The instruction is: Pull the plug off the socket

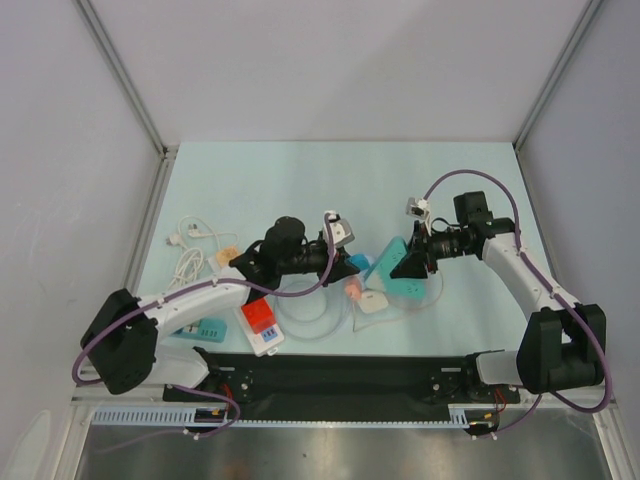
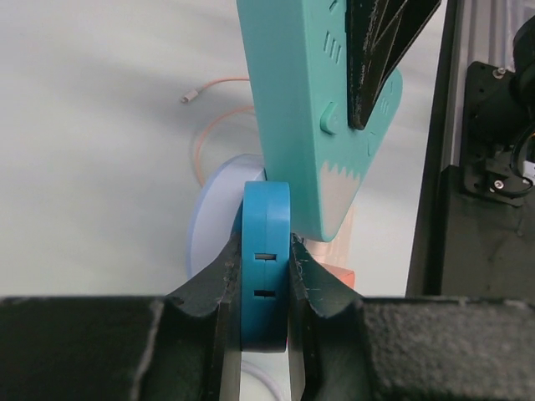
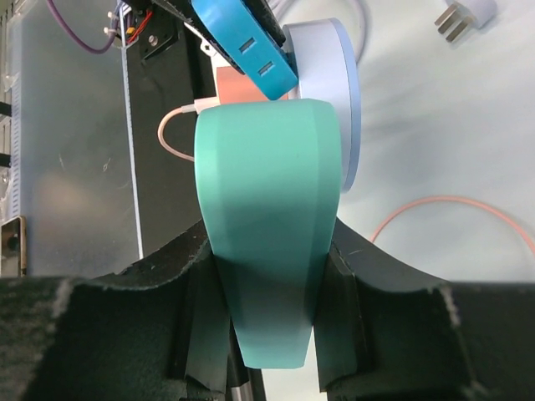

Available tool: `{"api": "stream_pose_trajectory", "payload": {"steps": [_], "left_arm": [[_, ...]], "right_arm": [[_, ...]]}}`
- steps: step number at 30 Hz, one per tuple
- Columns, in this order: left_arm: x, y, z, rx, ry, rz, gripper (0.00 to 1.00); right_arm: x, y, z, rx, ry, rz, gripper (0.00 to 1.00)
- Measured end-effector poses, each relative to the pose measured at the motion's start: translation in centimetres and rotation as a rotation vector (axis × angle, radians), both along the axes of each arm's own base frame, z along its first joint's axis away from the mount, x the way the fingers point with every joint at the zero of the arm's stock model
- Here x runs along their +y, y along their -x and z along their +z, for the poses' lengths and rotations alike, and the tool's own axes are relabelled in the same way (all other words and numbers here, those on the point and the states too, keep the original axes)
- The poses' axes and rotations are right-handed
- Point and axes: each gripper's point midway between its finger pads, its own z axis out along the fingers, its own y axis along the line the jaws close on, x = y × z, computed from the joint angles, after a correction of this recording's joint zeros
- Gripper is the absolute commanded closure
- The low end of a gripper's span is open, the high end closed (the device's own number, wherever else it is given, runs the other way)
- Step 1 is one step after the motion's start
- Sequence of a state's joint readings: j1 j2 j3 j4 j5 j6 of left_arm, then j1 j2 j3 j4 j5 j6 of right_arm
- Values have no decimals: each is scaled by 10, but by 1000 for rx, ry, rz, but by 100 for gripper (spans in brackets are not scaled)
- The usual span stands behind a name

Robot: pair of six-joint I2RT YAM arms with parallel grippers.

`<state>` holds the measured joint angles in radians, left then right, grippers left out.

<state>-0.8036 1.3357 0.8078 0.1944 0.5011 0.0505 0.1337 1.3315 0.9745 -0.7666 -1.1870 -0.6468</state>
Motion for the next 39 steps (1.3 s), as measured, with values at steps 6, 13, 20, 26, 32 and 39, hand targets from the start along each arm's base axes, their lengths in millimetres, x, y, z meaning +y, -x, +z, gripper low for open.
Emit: {"api": "stream_pose_trajectory", "payload": {"steps": [6, 13, 20, 26, 32, 39], "left_arm": [[-4, 7, -6, -112, -122, -4, 100], [-22, 17, 20, -225, -186, -33, 100], [-23, 24, 51, -243, -52, -45, 100], [8, 2, 61, -161, 40, 95, 100], [76, -75, 63, 25, 165, 469, 100], [157, -166, 33, 309, 289, 874, 100]], "right_arm": [[-1, 3, -4, 37, 8, -15, 100], [-10, -11, -18, 5, 88, -71, 100], [-18, -20, -22, -9, 118, -110, 100], [-19, -20, -23, -11, 119, -112, 100], [-20, -25, -25, -3, 128, -139, 100], [-21, -28, -27, 9, 139, -176, 100]]}}
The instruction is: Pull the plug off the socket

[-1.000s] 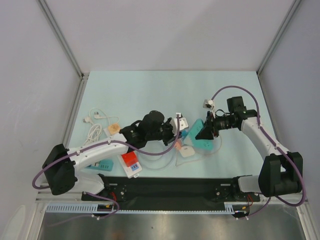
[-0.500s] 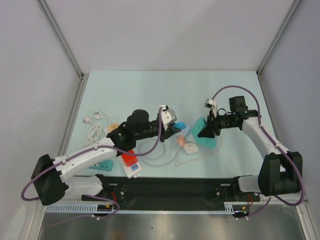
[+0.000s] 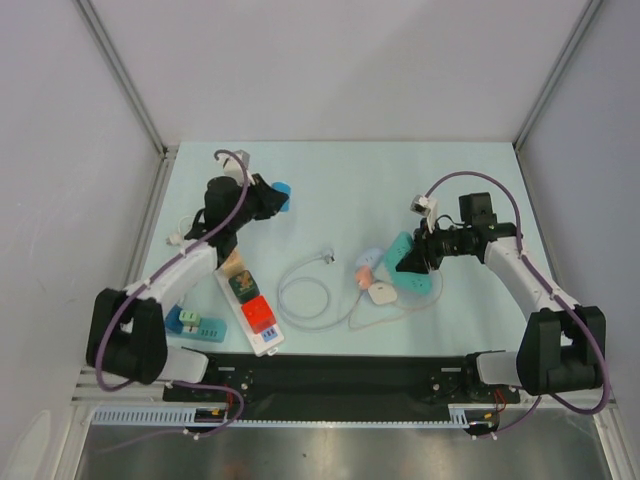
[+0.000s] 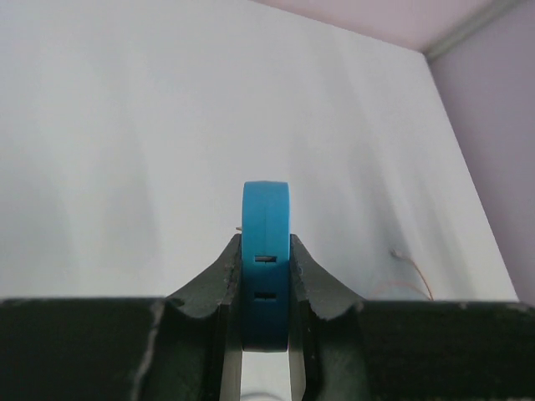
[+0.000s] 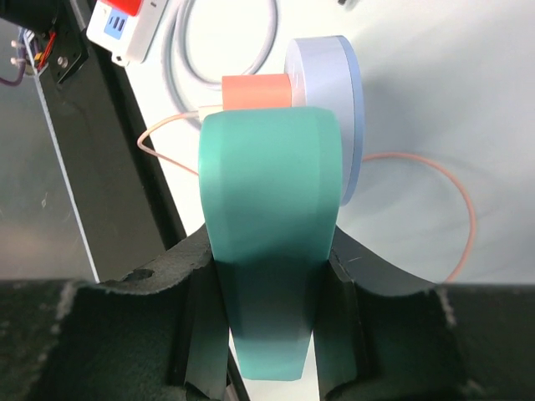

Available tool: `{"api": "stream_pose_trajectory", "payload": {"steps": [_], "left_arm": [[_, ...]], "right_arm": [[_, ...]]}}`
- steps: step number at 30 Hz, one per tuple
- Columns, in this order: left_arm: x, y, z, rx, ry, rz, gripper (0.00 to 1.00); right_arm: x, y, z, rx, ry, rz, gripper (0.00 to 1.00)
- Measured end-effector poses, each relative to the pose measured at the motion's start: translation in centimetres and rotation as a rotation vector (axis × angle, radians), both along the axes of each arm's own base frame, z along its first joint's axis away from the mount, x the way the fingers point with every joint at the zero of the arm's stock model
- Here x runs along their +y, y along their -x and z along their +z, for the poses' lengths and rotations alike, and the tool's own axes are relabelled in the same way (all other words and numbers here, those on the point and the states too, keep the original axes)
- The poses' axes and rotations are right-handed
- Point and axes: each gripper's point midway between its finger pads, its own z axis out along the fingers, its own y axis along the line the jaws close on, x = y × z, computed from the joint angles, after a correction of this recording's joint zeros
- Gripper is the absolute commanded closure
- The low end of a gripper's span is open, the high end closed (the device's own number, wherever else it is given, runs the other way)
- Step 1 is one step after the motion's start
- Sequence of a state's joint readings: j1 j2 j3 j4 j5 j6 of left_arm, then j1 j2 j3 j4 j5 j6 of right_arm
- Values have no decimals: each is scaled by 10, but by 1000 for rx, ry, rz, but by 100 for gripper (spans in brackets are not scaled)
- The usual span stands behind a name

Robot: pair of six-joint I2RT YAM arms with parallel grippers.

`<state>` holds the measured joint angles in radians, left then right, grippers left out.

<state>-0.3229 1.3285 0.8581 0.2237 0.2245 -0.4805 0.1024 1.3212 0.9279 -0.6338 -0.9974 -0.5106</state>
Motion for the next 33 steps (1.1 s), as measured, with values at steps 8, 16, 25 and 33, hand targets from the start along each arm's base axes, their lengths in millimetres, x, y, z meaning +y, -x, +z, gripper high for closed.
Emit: {"api": "stream_pose_trajectory", "payload": {"steps": [8, 16, 25, 33], "left_arm": [[88, -81, -65, 244, 163, 323, 100], [145, -154, -105, 350, 277, 457, 92], [176, -185, -141, 446, 331, 513, 71], [179, -192, -157, 491, 340, 505, 42]], "right_arm": [[-2, -4, 4, -32, 15, -28, 100], [-4, -6, 5, -38, 24, -40, 100], [-4, -6, 4, -34, 26, -45, 100], [-4, -6, 4, -33, 28, -46, 100]]}}
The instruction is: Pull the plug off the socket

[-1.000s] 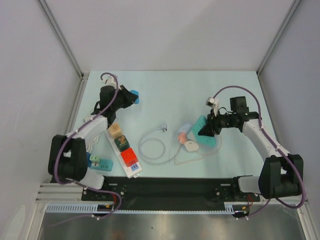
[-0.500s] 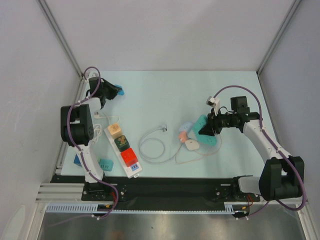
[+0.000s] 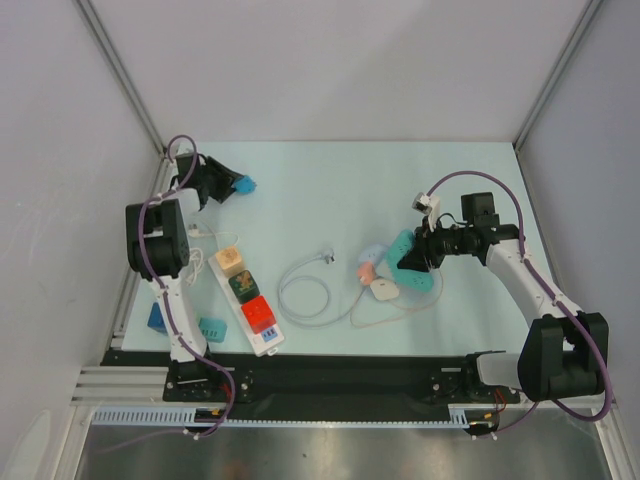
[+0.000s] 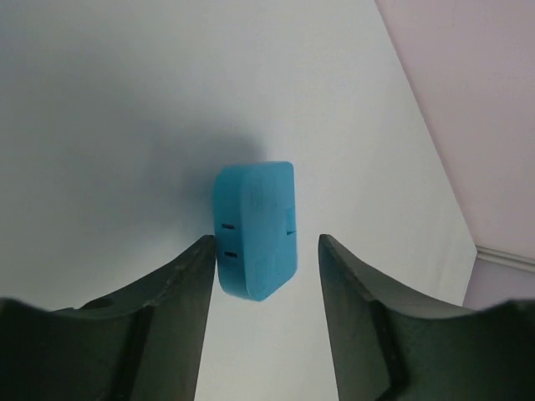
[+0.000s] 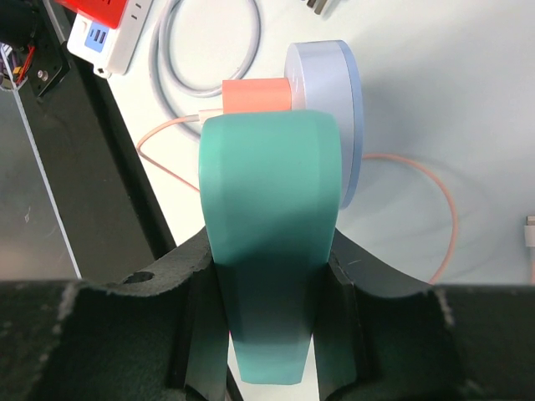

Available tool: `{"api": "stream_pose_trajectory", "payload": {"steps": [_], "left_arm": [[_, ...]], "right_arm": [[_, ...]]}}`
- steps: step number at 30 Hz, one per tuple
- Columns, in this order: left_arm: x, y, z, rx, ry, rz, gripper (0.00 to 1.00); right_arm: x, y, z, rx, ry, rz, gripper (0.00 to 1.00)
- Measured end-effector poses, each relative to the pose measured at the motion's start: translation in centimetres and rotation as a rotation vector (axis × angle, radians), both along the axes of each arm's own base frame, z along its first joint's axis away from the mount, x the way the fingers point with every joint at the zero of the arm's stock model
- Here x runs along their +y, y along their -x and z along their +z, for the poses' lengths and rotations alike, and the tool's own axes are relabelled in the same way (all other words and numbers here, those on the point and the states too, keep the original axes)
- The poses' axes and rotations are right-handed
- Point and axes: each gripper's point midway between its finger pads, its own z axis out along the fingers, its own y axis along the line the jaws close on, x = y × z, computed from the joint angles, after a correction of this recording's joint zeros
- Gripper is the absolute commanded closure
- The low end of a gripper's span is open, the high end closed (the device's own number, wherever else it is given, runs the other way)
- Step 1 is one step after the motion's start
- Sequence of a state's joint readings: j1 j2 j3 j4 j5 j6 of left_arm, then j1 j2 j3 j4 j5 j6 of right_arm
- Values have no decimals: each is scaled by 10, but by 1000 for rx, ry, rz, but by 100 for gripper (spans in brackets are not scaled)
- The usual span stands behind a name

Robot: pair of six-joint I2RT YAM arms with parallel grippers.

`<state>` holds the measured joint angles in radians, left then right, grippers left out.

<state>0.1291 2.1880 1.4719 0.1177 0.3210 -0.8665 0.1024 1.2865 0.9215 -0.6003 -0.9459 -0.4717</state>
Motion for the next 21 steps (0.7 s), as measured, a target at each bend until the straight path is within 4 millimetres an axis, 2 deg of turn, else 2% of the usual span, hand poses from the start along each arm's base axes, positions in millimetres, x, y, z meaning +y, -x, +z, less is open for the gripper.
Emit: {"api": "stream_pose_trajectory", "payload": {"steps": [5, 9, 13, 15, 18, 21], "left_arm": [[7, 4, -7, 29, -2, 8, 31], [16, 11, -9, 47, -52, 0, 29], [16, 28, 13, 12, -109, -35, 27], [9, 40, 33, -32, -126, -72, 22], [-9, 55, 63, -125, -157, -136, 20], [-48, 81, 83, -216, -192, -242, 20]], "right_arm": [[-1, 0, -1, 1, 4, -3, 100], [-1, -1, -2, 3, 6, -4, 100], [-1, -1, -2, 4, 6, -5, 100], [-1, -1, -2, 4, 6, -4, 100], [-1, -1, -1, 2, 1, -2, 100], [-3, -1, -1, -1, -4, -3, 100]]}}
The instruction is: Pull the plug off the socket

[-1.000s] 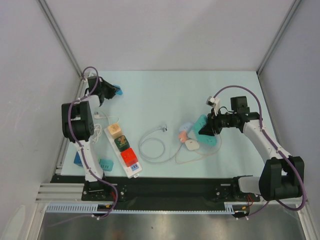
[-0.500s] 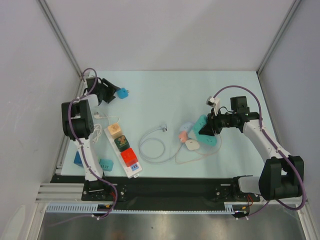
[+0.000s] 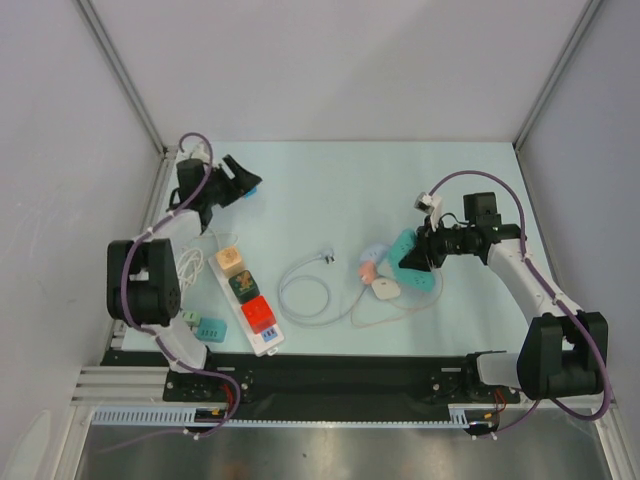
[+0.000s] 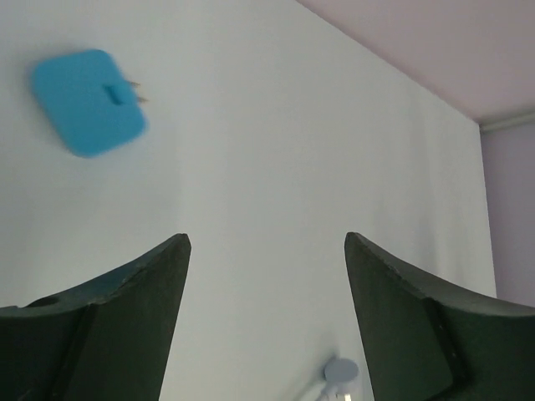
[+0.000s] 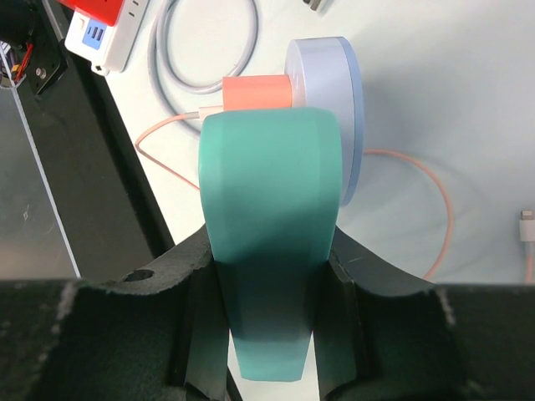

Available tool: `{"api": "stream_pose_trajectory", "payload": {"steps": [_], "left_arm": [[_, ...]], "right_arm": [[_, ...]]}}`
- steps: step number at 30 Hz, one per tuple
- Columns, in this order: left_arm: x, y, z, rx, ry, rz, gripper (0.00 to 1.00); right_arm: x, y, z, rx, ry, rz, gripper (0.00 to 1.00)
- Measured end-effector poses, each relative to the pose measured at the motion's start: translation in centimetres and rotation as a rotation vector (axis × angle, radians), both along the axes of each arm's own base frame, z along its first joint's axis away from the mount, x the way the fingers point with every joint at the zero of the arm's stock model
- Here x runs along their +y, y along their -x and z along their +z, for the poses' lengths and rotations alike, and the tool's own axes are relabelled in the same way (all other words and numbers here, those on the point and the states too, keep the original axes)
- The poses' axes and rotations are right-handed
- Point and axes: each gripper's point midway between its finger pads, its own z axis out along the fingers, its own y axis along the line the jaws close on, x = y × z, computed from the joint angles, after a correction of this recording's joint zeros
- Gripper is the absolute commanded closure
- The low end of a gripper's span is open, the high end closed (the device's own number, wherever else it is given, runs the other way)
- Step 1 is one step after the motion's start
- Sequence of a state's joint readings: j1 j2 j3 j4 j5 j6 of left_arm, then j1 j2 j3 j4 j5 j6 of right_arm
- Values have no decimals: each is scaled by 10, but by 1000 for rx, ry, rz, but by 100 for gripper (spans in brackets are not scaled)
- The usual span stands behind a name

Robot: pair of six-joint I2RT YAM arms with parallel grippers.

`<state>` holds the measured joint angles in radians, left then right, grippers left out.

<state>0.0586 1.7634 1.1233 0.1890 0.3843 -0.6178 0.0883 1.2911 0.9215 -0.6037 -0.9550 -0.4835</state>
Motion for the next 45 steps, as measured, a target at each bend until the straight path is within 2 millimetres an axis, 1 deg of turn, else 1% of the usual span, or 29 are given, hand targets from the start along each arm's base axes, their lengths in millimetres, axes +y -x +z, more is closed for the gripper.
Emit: {"api": "stream_pose_trajectory", "payload": {"steps": [4, 6, 7, 8, 10, 14, 15, 19, 22, 25, 28, 35, 40, 44, 45], "left_arm": [[-77, 47, 13, -98, -29, -217, 18], [-119, 79, 18, -151, -33, -352, 17], [-141, 97, 21, -189, -33, -427, 14], [-156, 113, 24, -219, -30, -487, 14], [-184, 143, 31, -289, -21, -599, 13], [-217, 182, 40, -386, 6, -753, 9], [-223, 188, 40, -396, 12, -780, 8], [-248, 211, 43, -450, 35, -903, 6], [-264, 225, 34, -454, 32, -986, 5], [-281, 236, 24, -446, 16, -1060, 5], [-293, 238, 16, -443, -7, -1102, 5], [-304, 236, 7, -458, -43, -1171, 9], [-310, 244, 2, -473, -53, -1245, 13], [-313, 254, -4, -474, -68, -1296, 18], [-315, 257, -6, -473, -74, -1309, 24]], "right_arm": [[-2, -1, 1, -6, -10, 1, 100], [-2, 0, 2, -9, -17, 6, 100], [-2, 0, 3, -12, -22, 10, 100], [-2, 0, 4, -15, -27, 14, 100], [-2, 1, 5, -22, -36, 23, 100], [-1, 5, 8, -36, -57, 51, 100], [-1, 6, 9, -43, -63, 61, 100], [2, 15, 16, -75, -86, 105, 100], [4, 22, 20, -93, -105, 140, 100], [5, 28, 20, -95, -116, 166, 100], [6, 34, 21, -98, -128, 192, 100], [7, 43, 23, -115, -143, 236, 100], [8, 47, 26, -125, -151, 254, 100], [8, 48, 26, -127, -152, 260, 100], [8, 49, 26, -126, -152, 261, 100]]}}
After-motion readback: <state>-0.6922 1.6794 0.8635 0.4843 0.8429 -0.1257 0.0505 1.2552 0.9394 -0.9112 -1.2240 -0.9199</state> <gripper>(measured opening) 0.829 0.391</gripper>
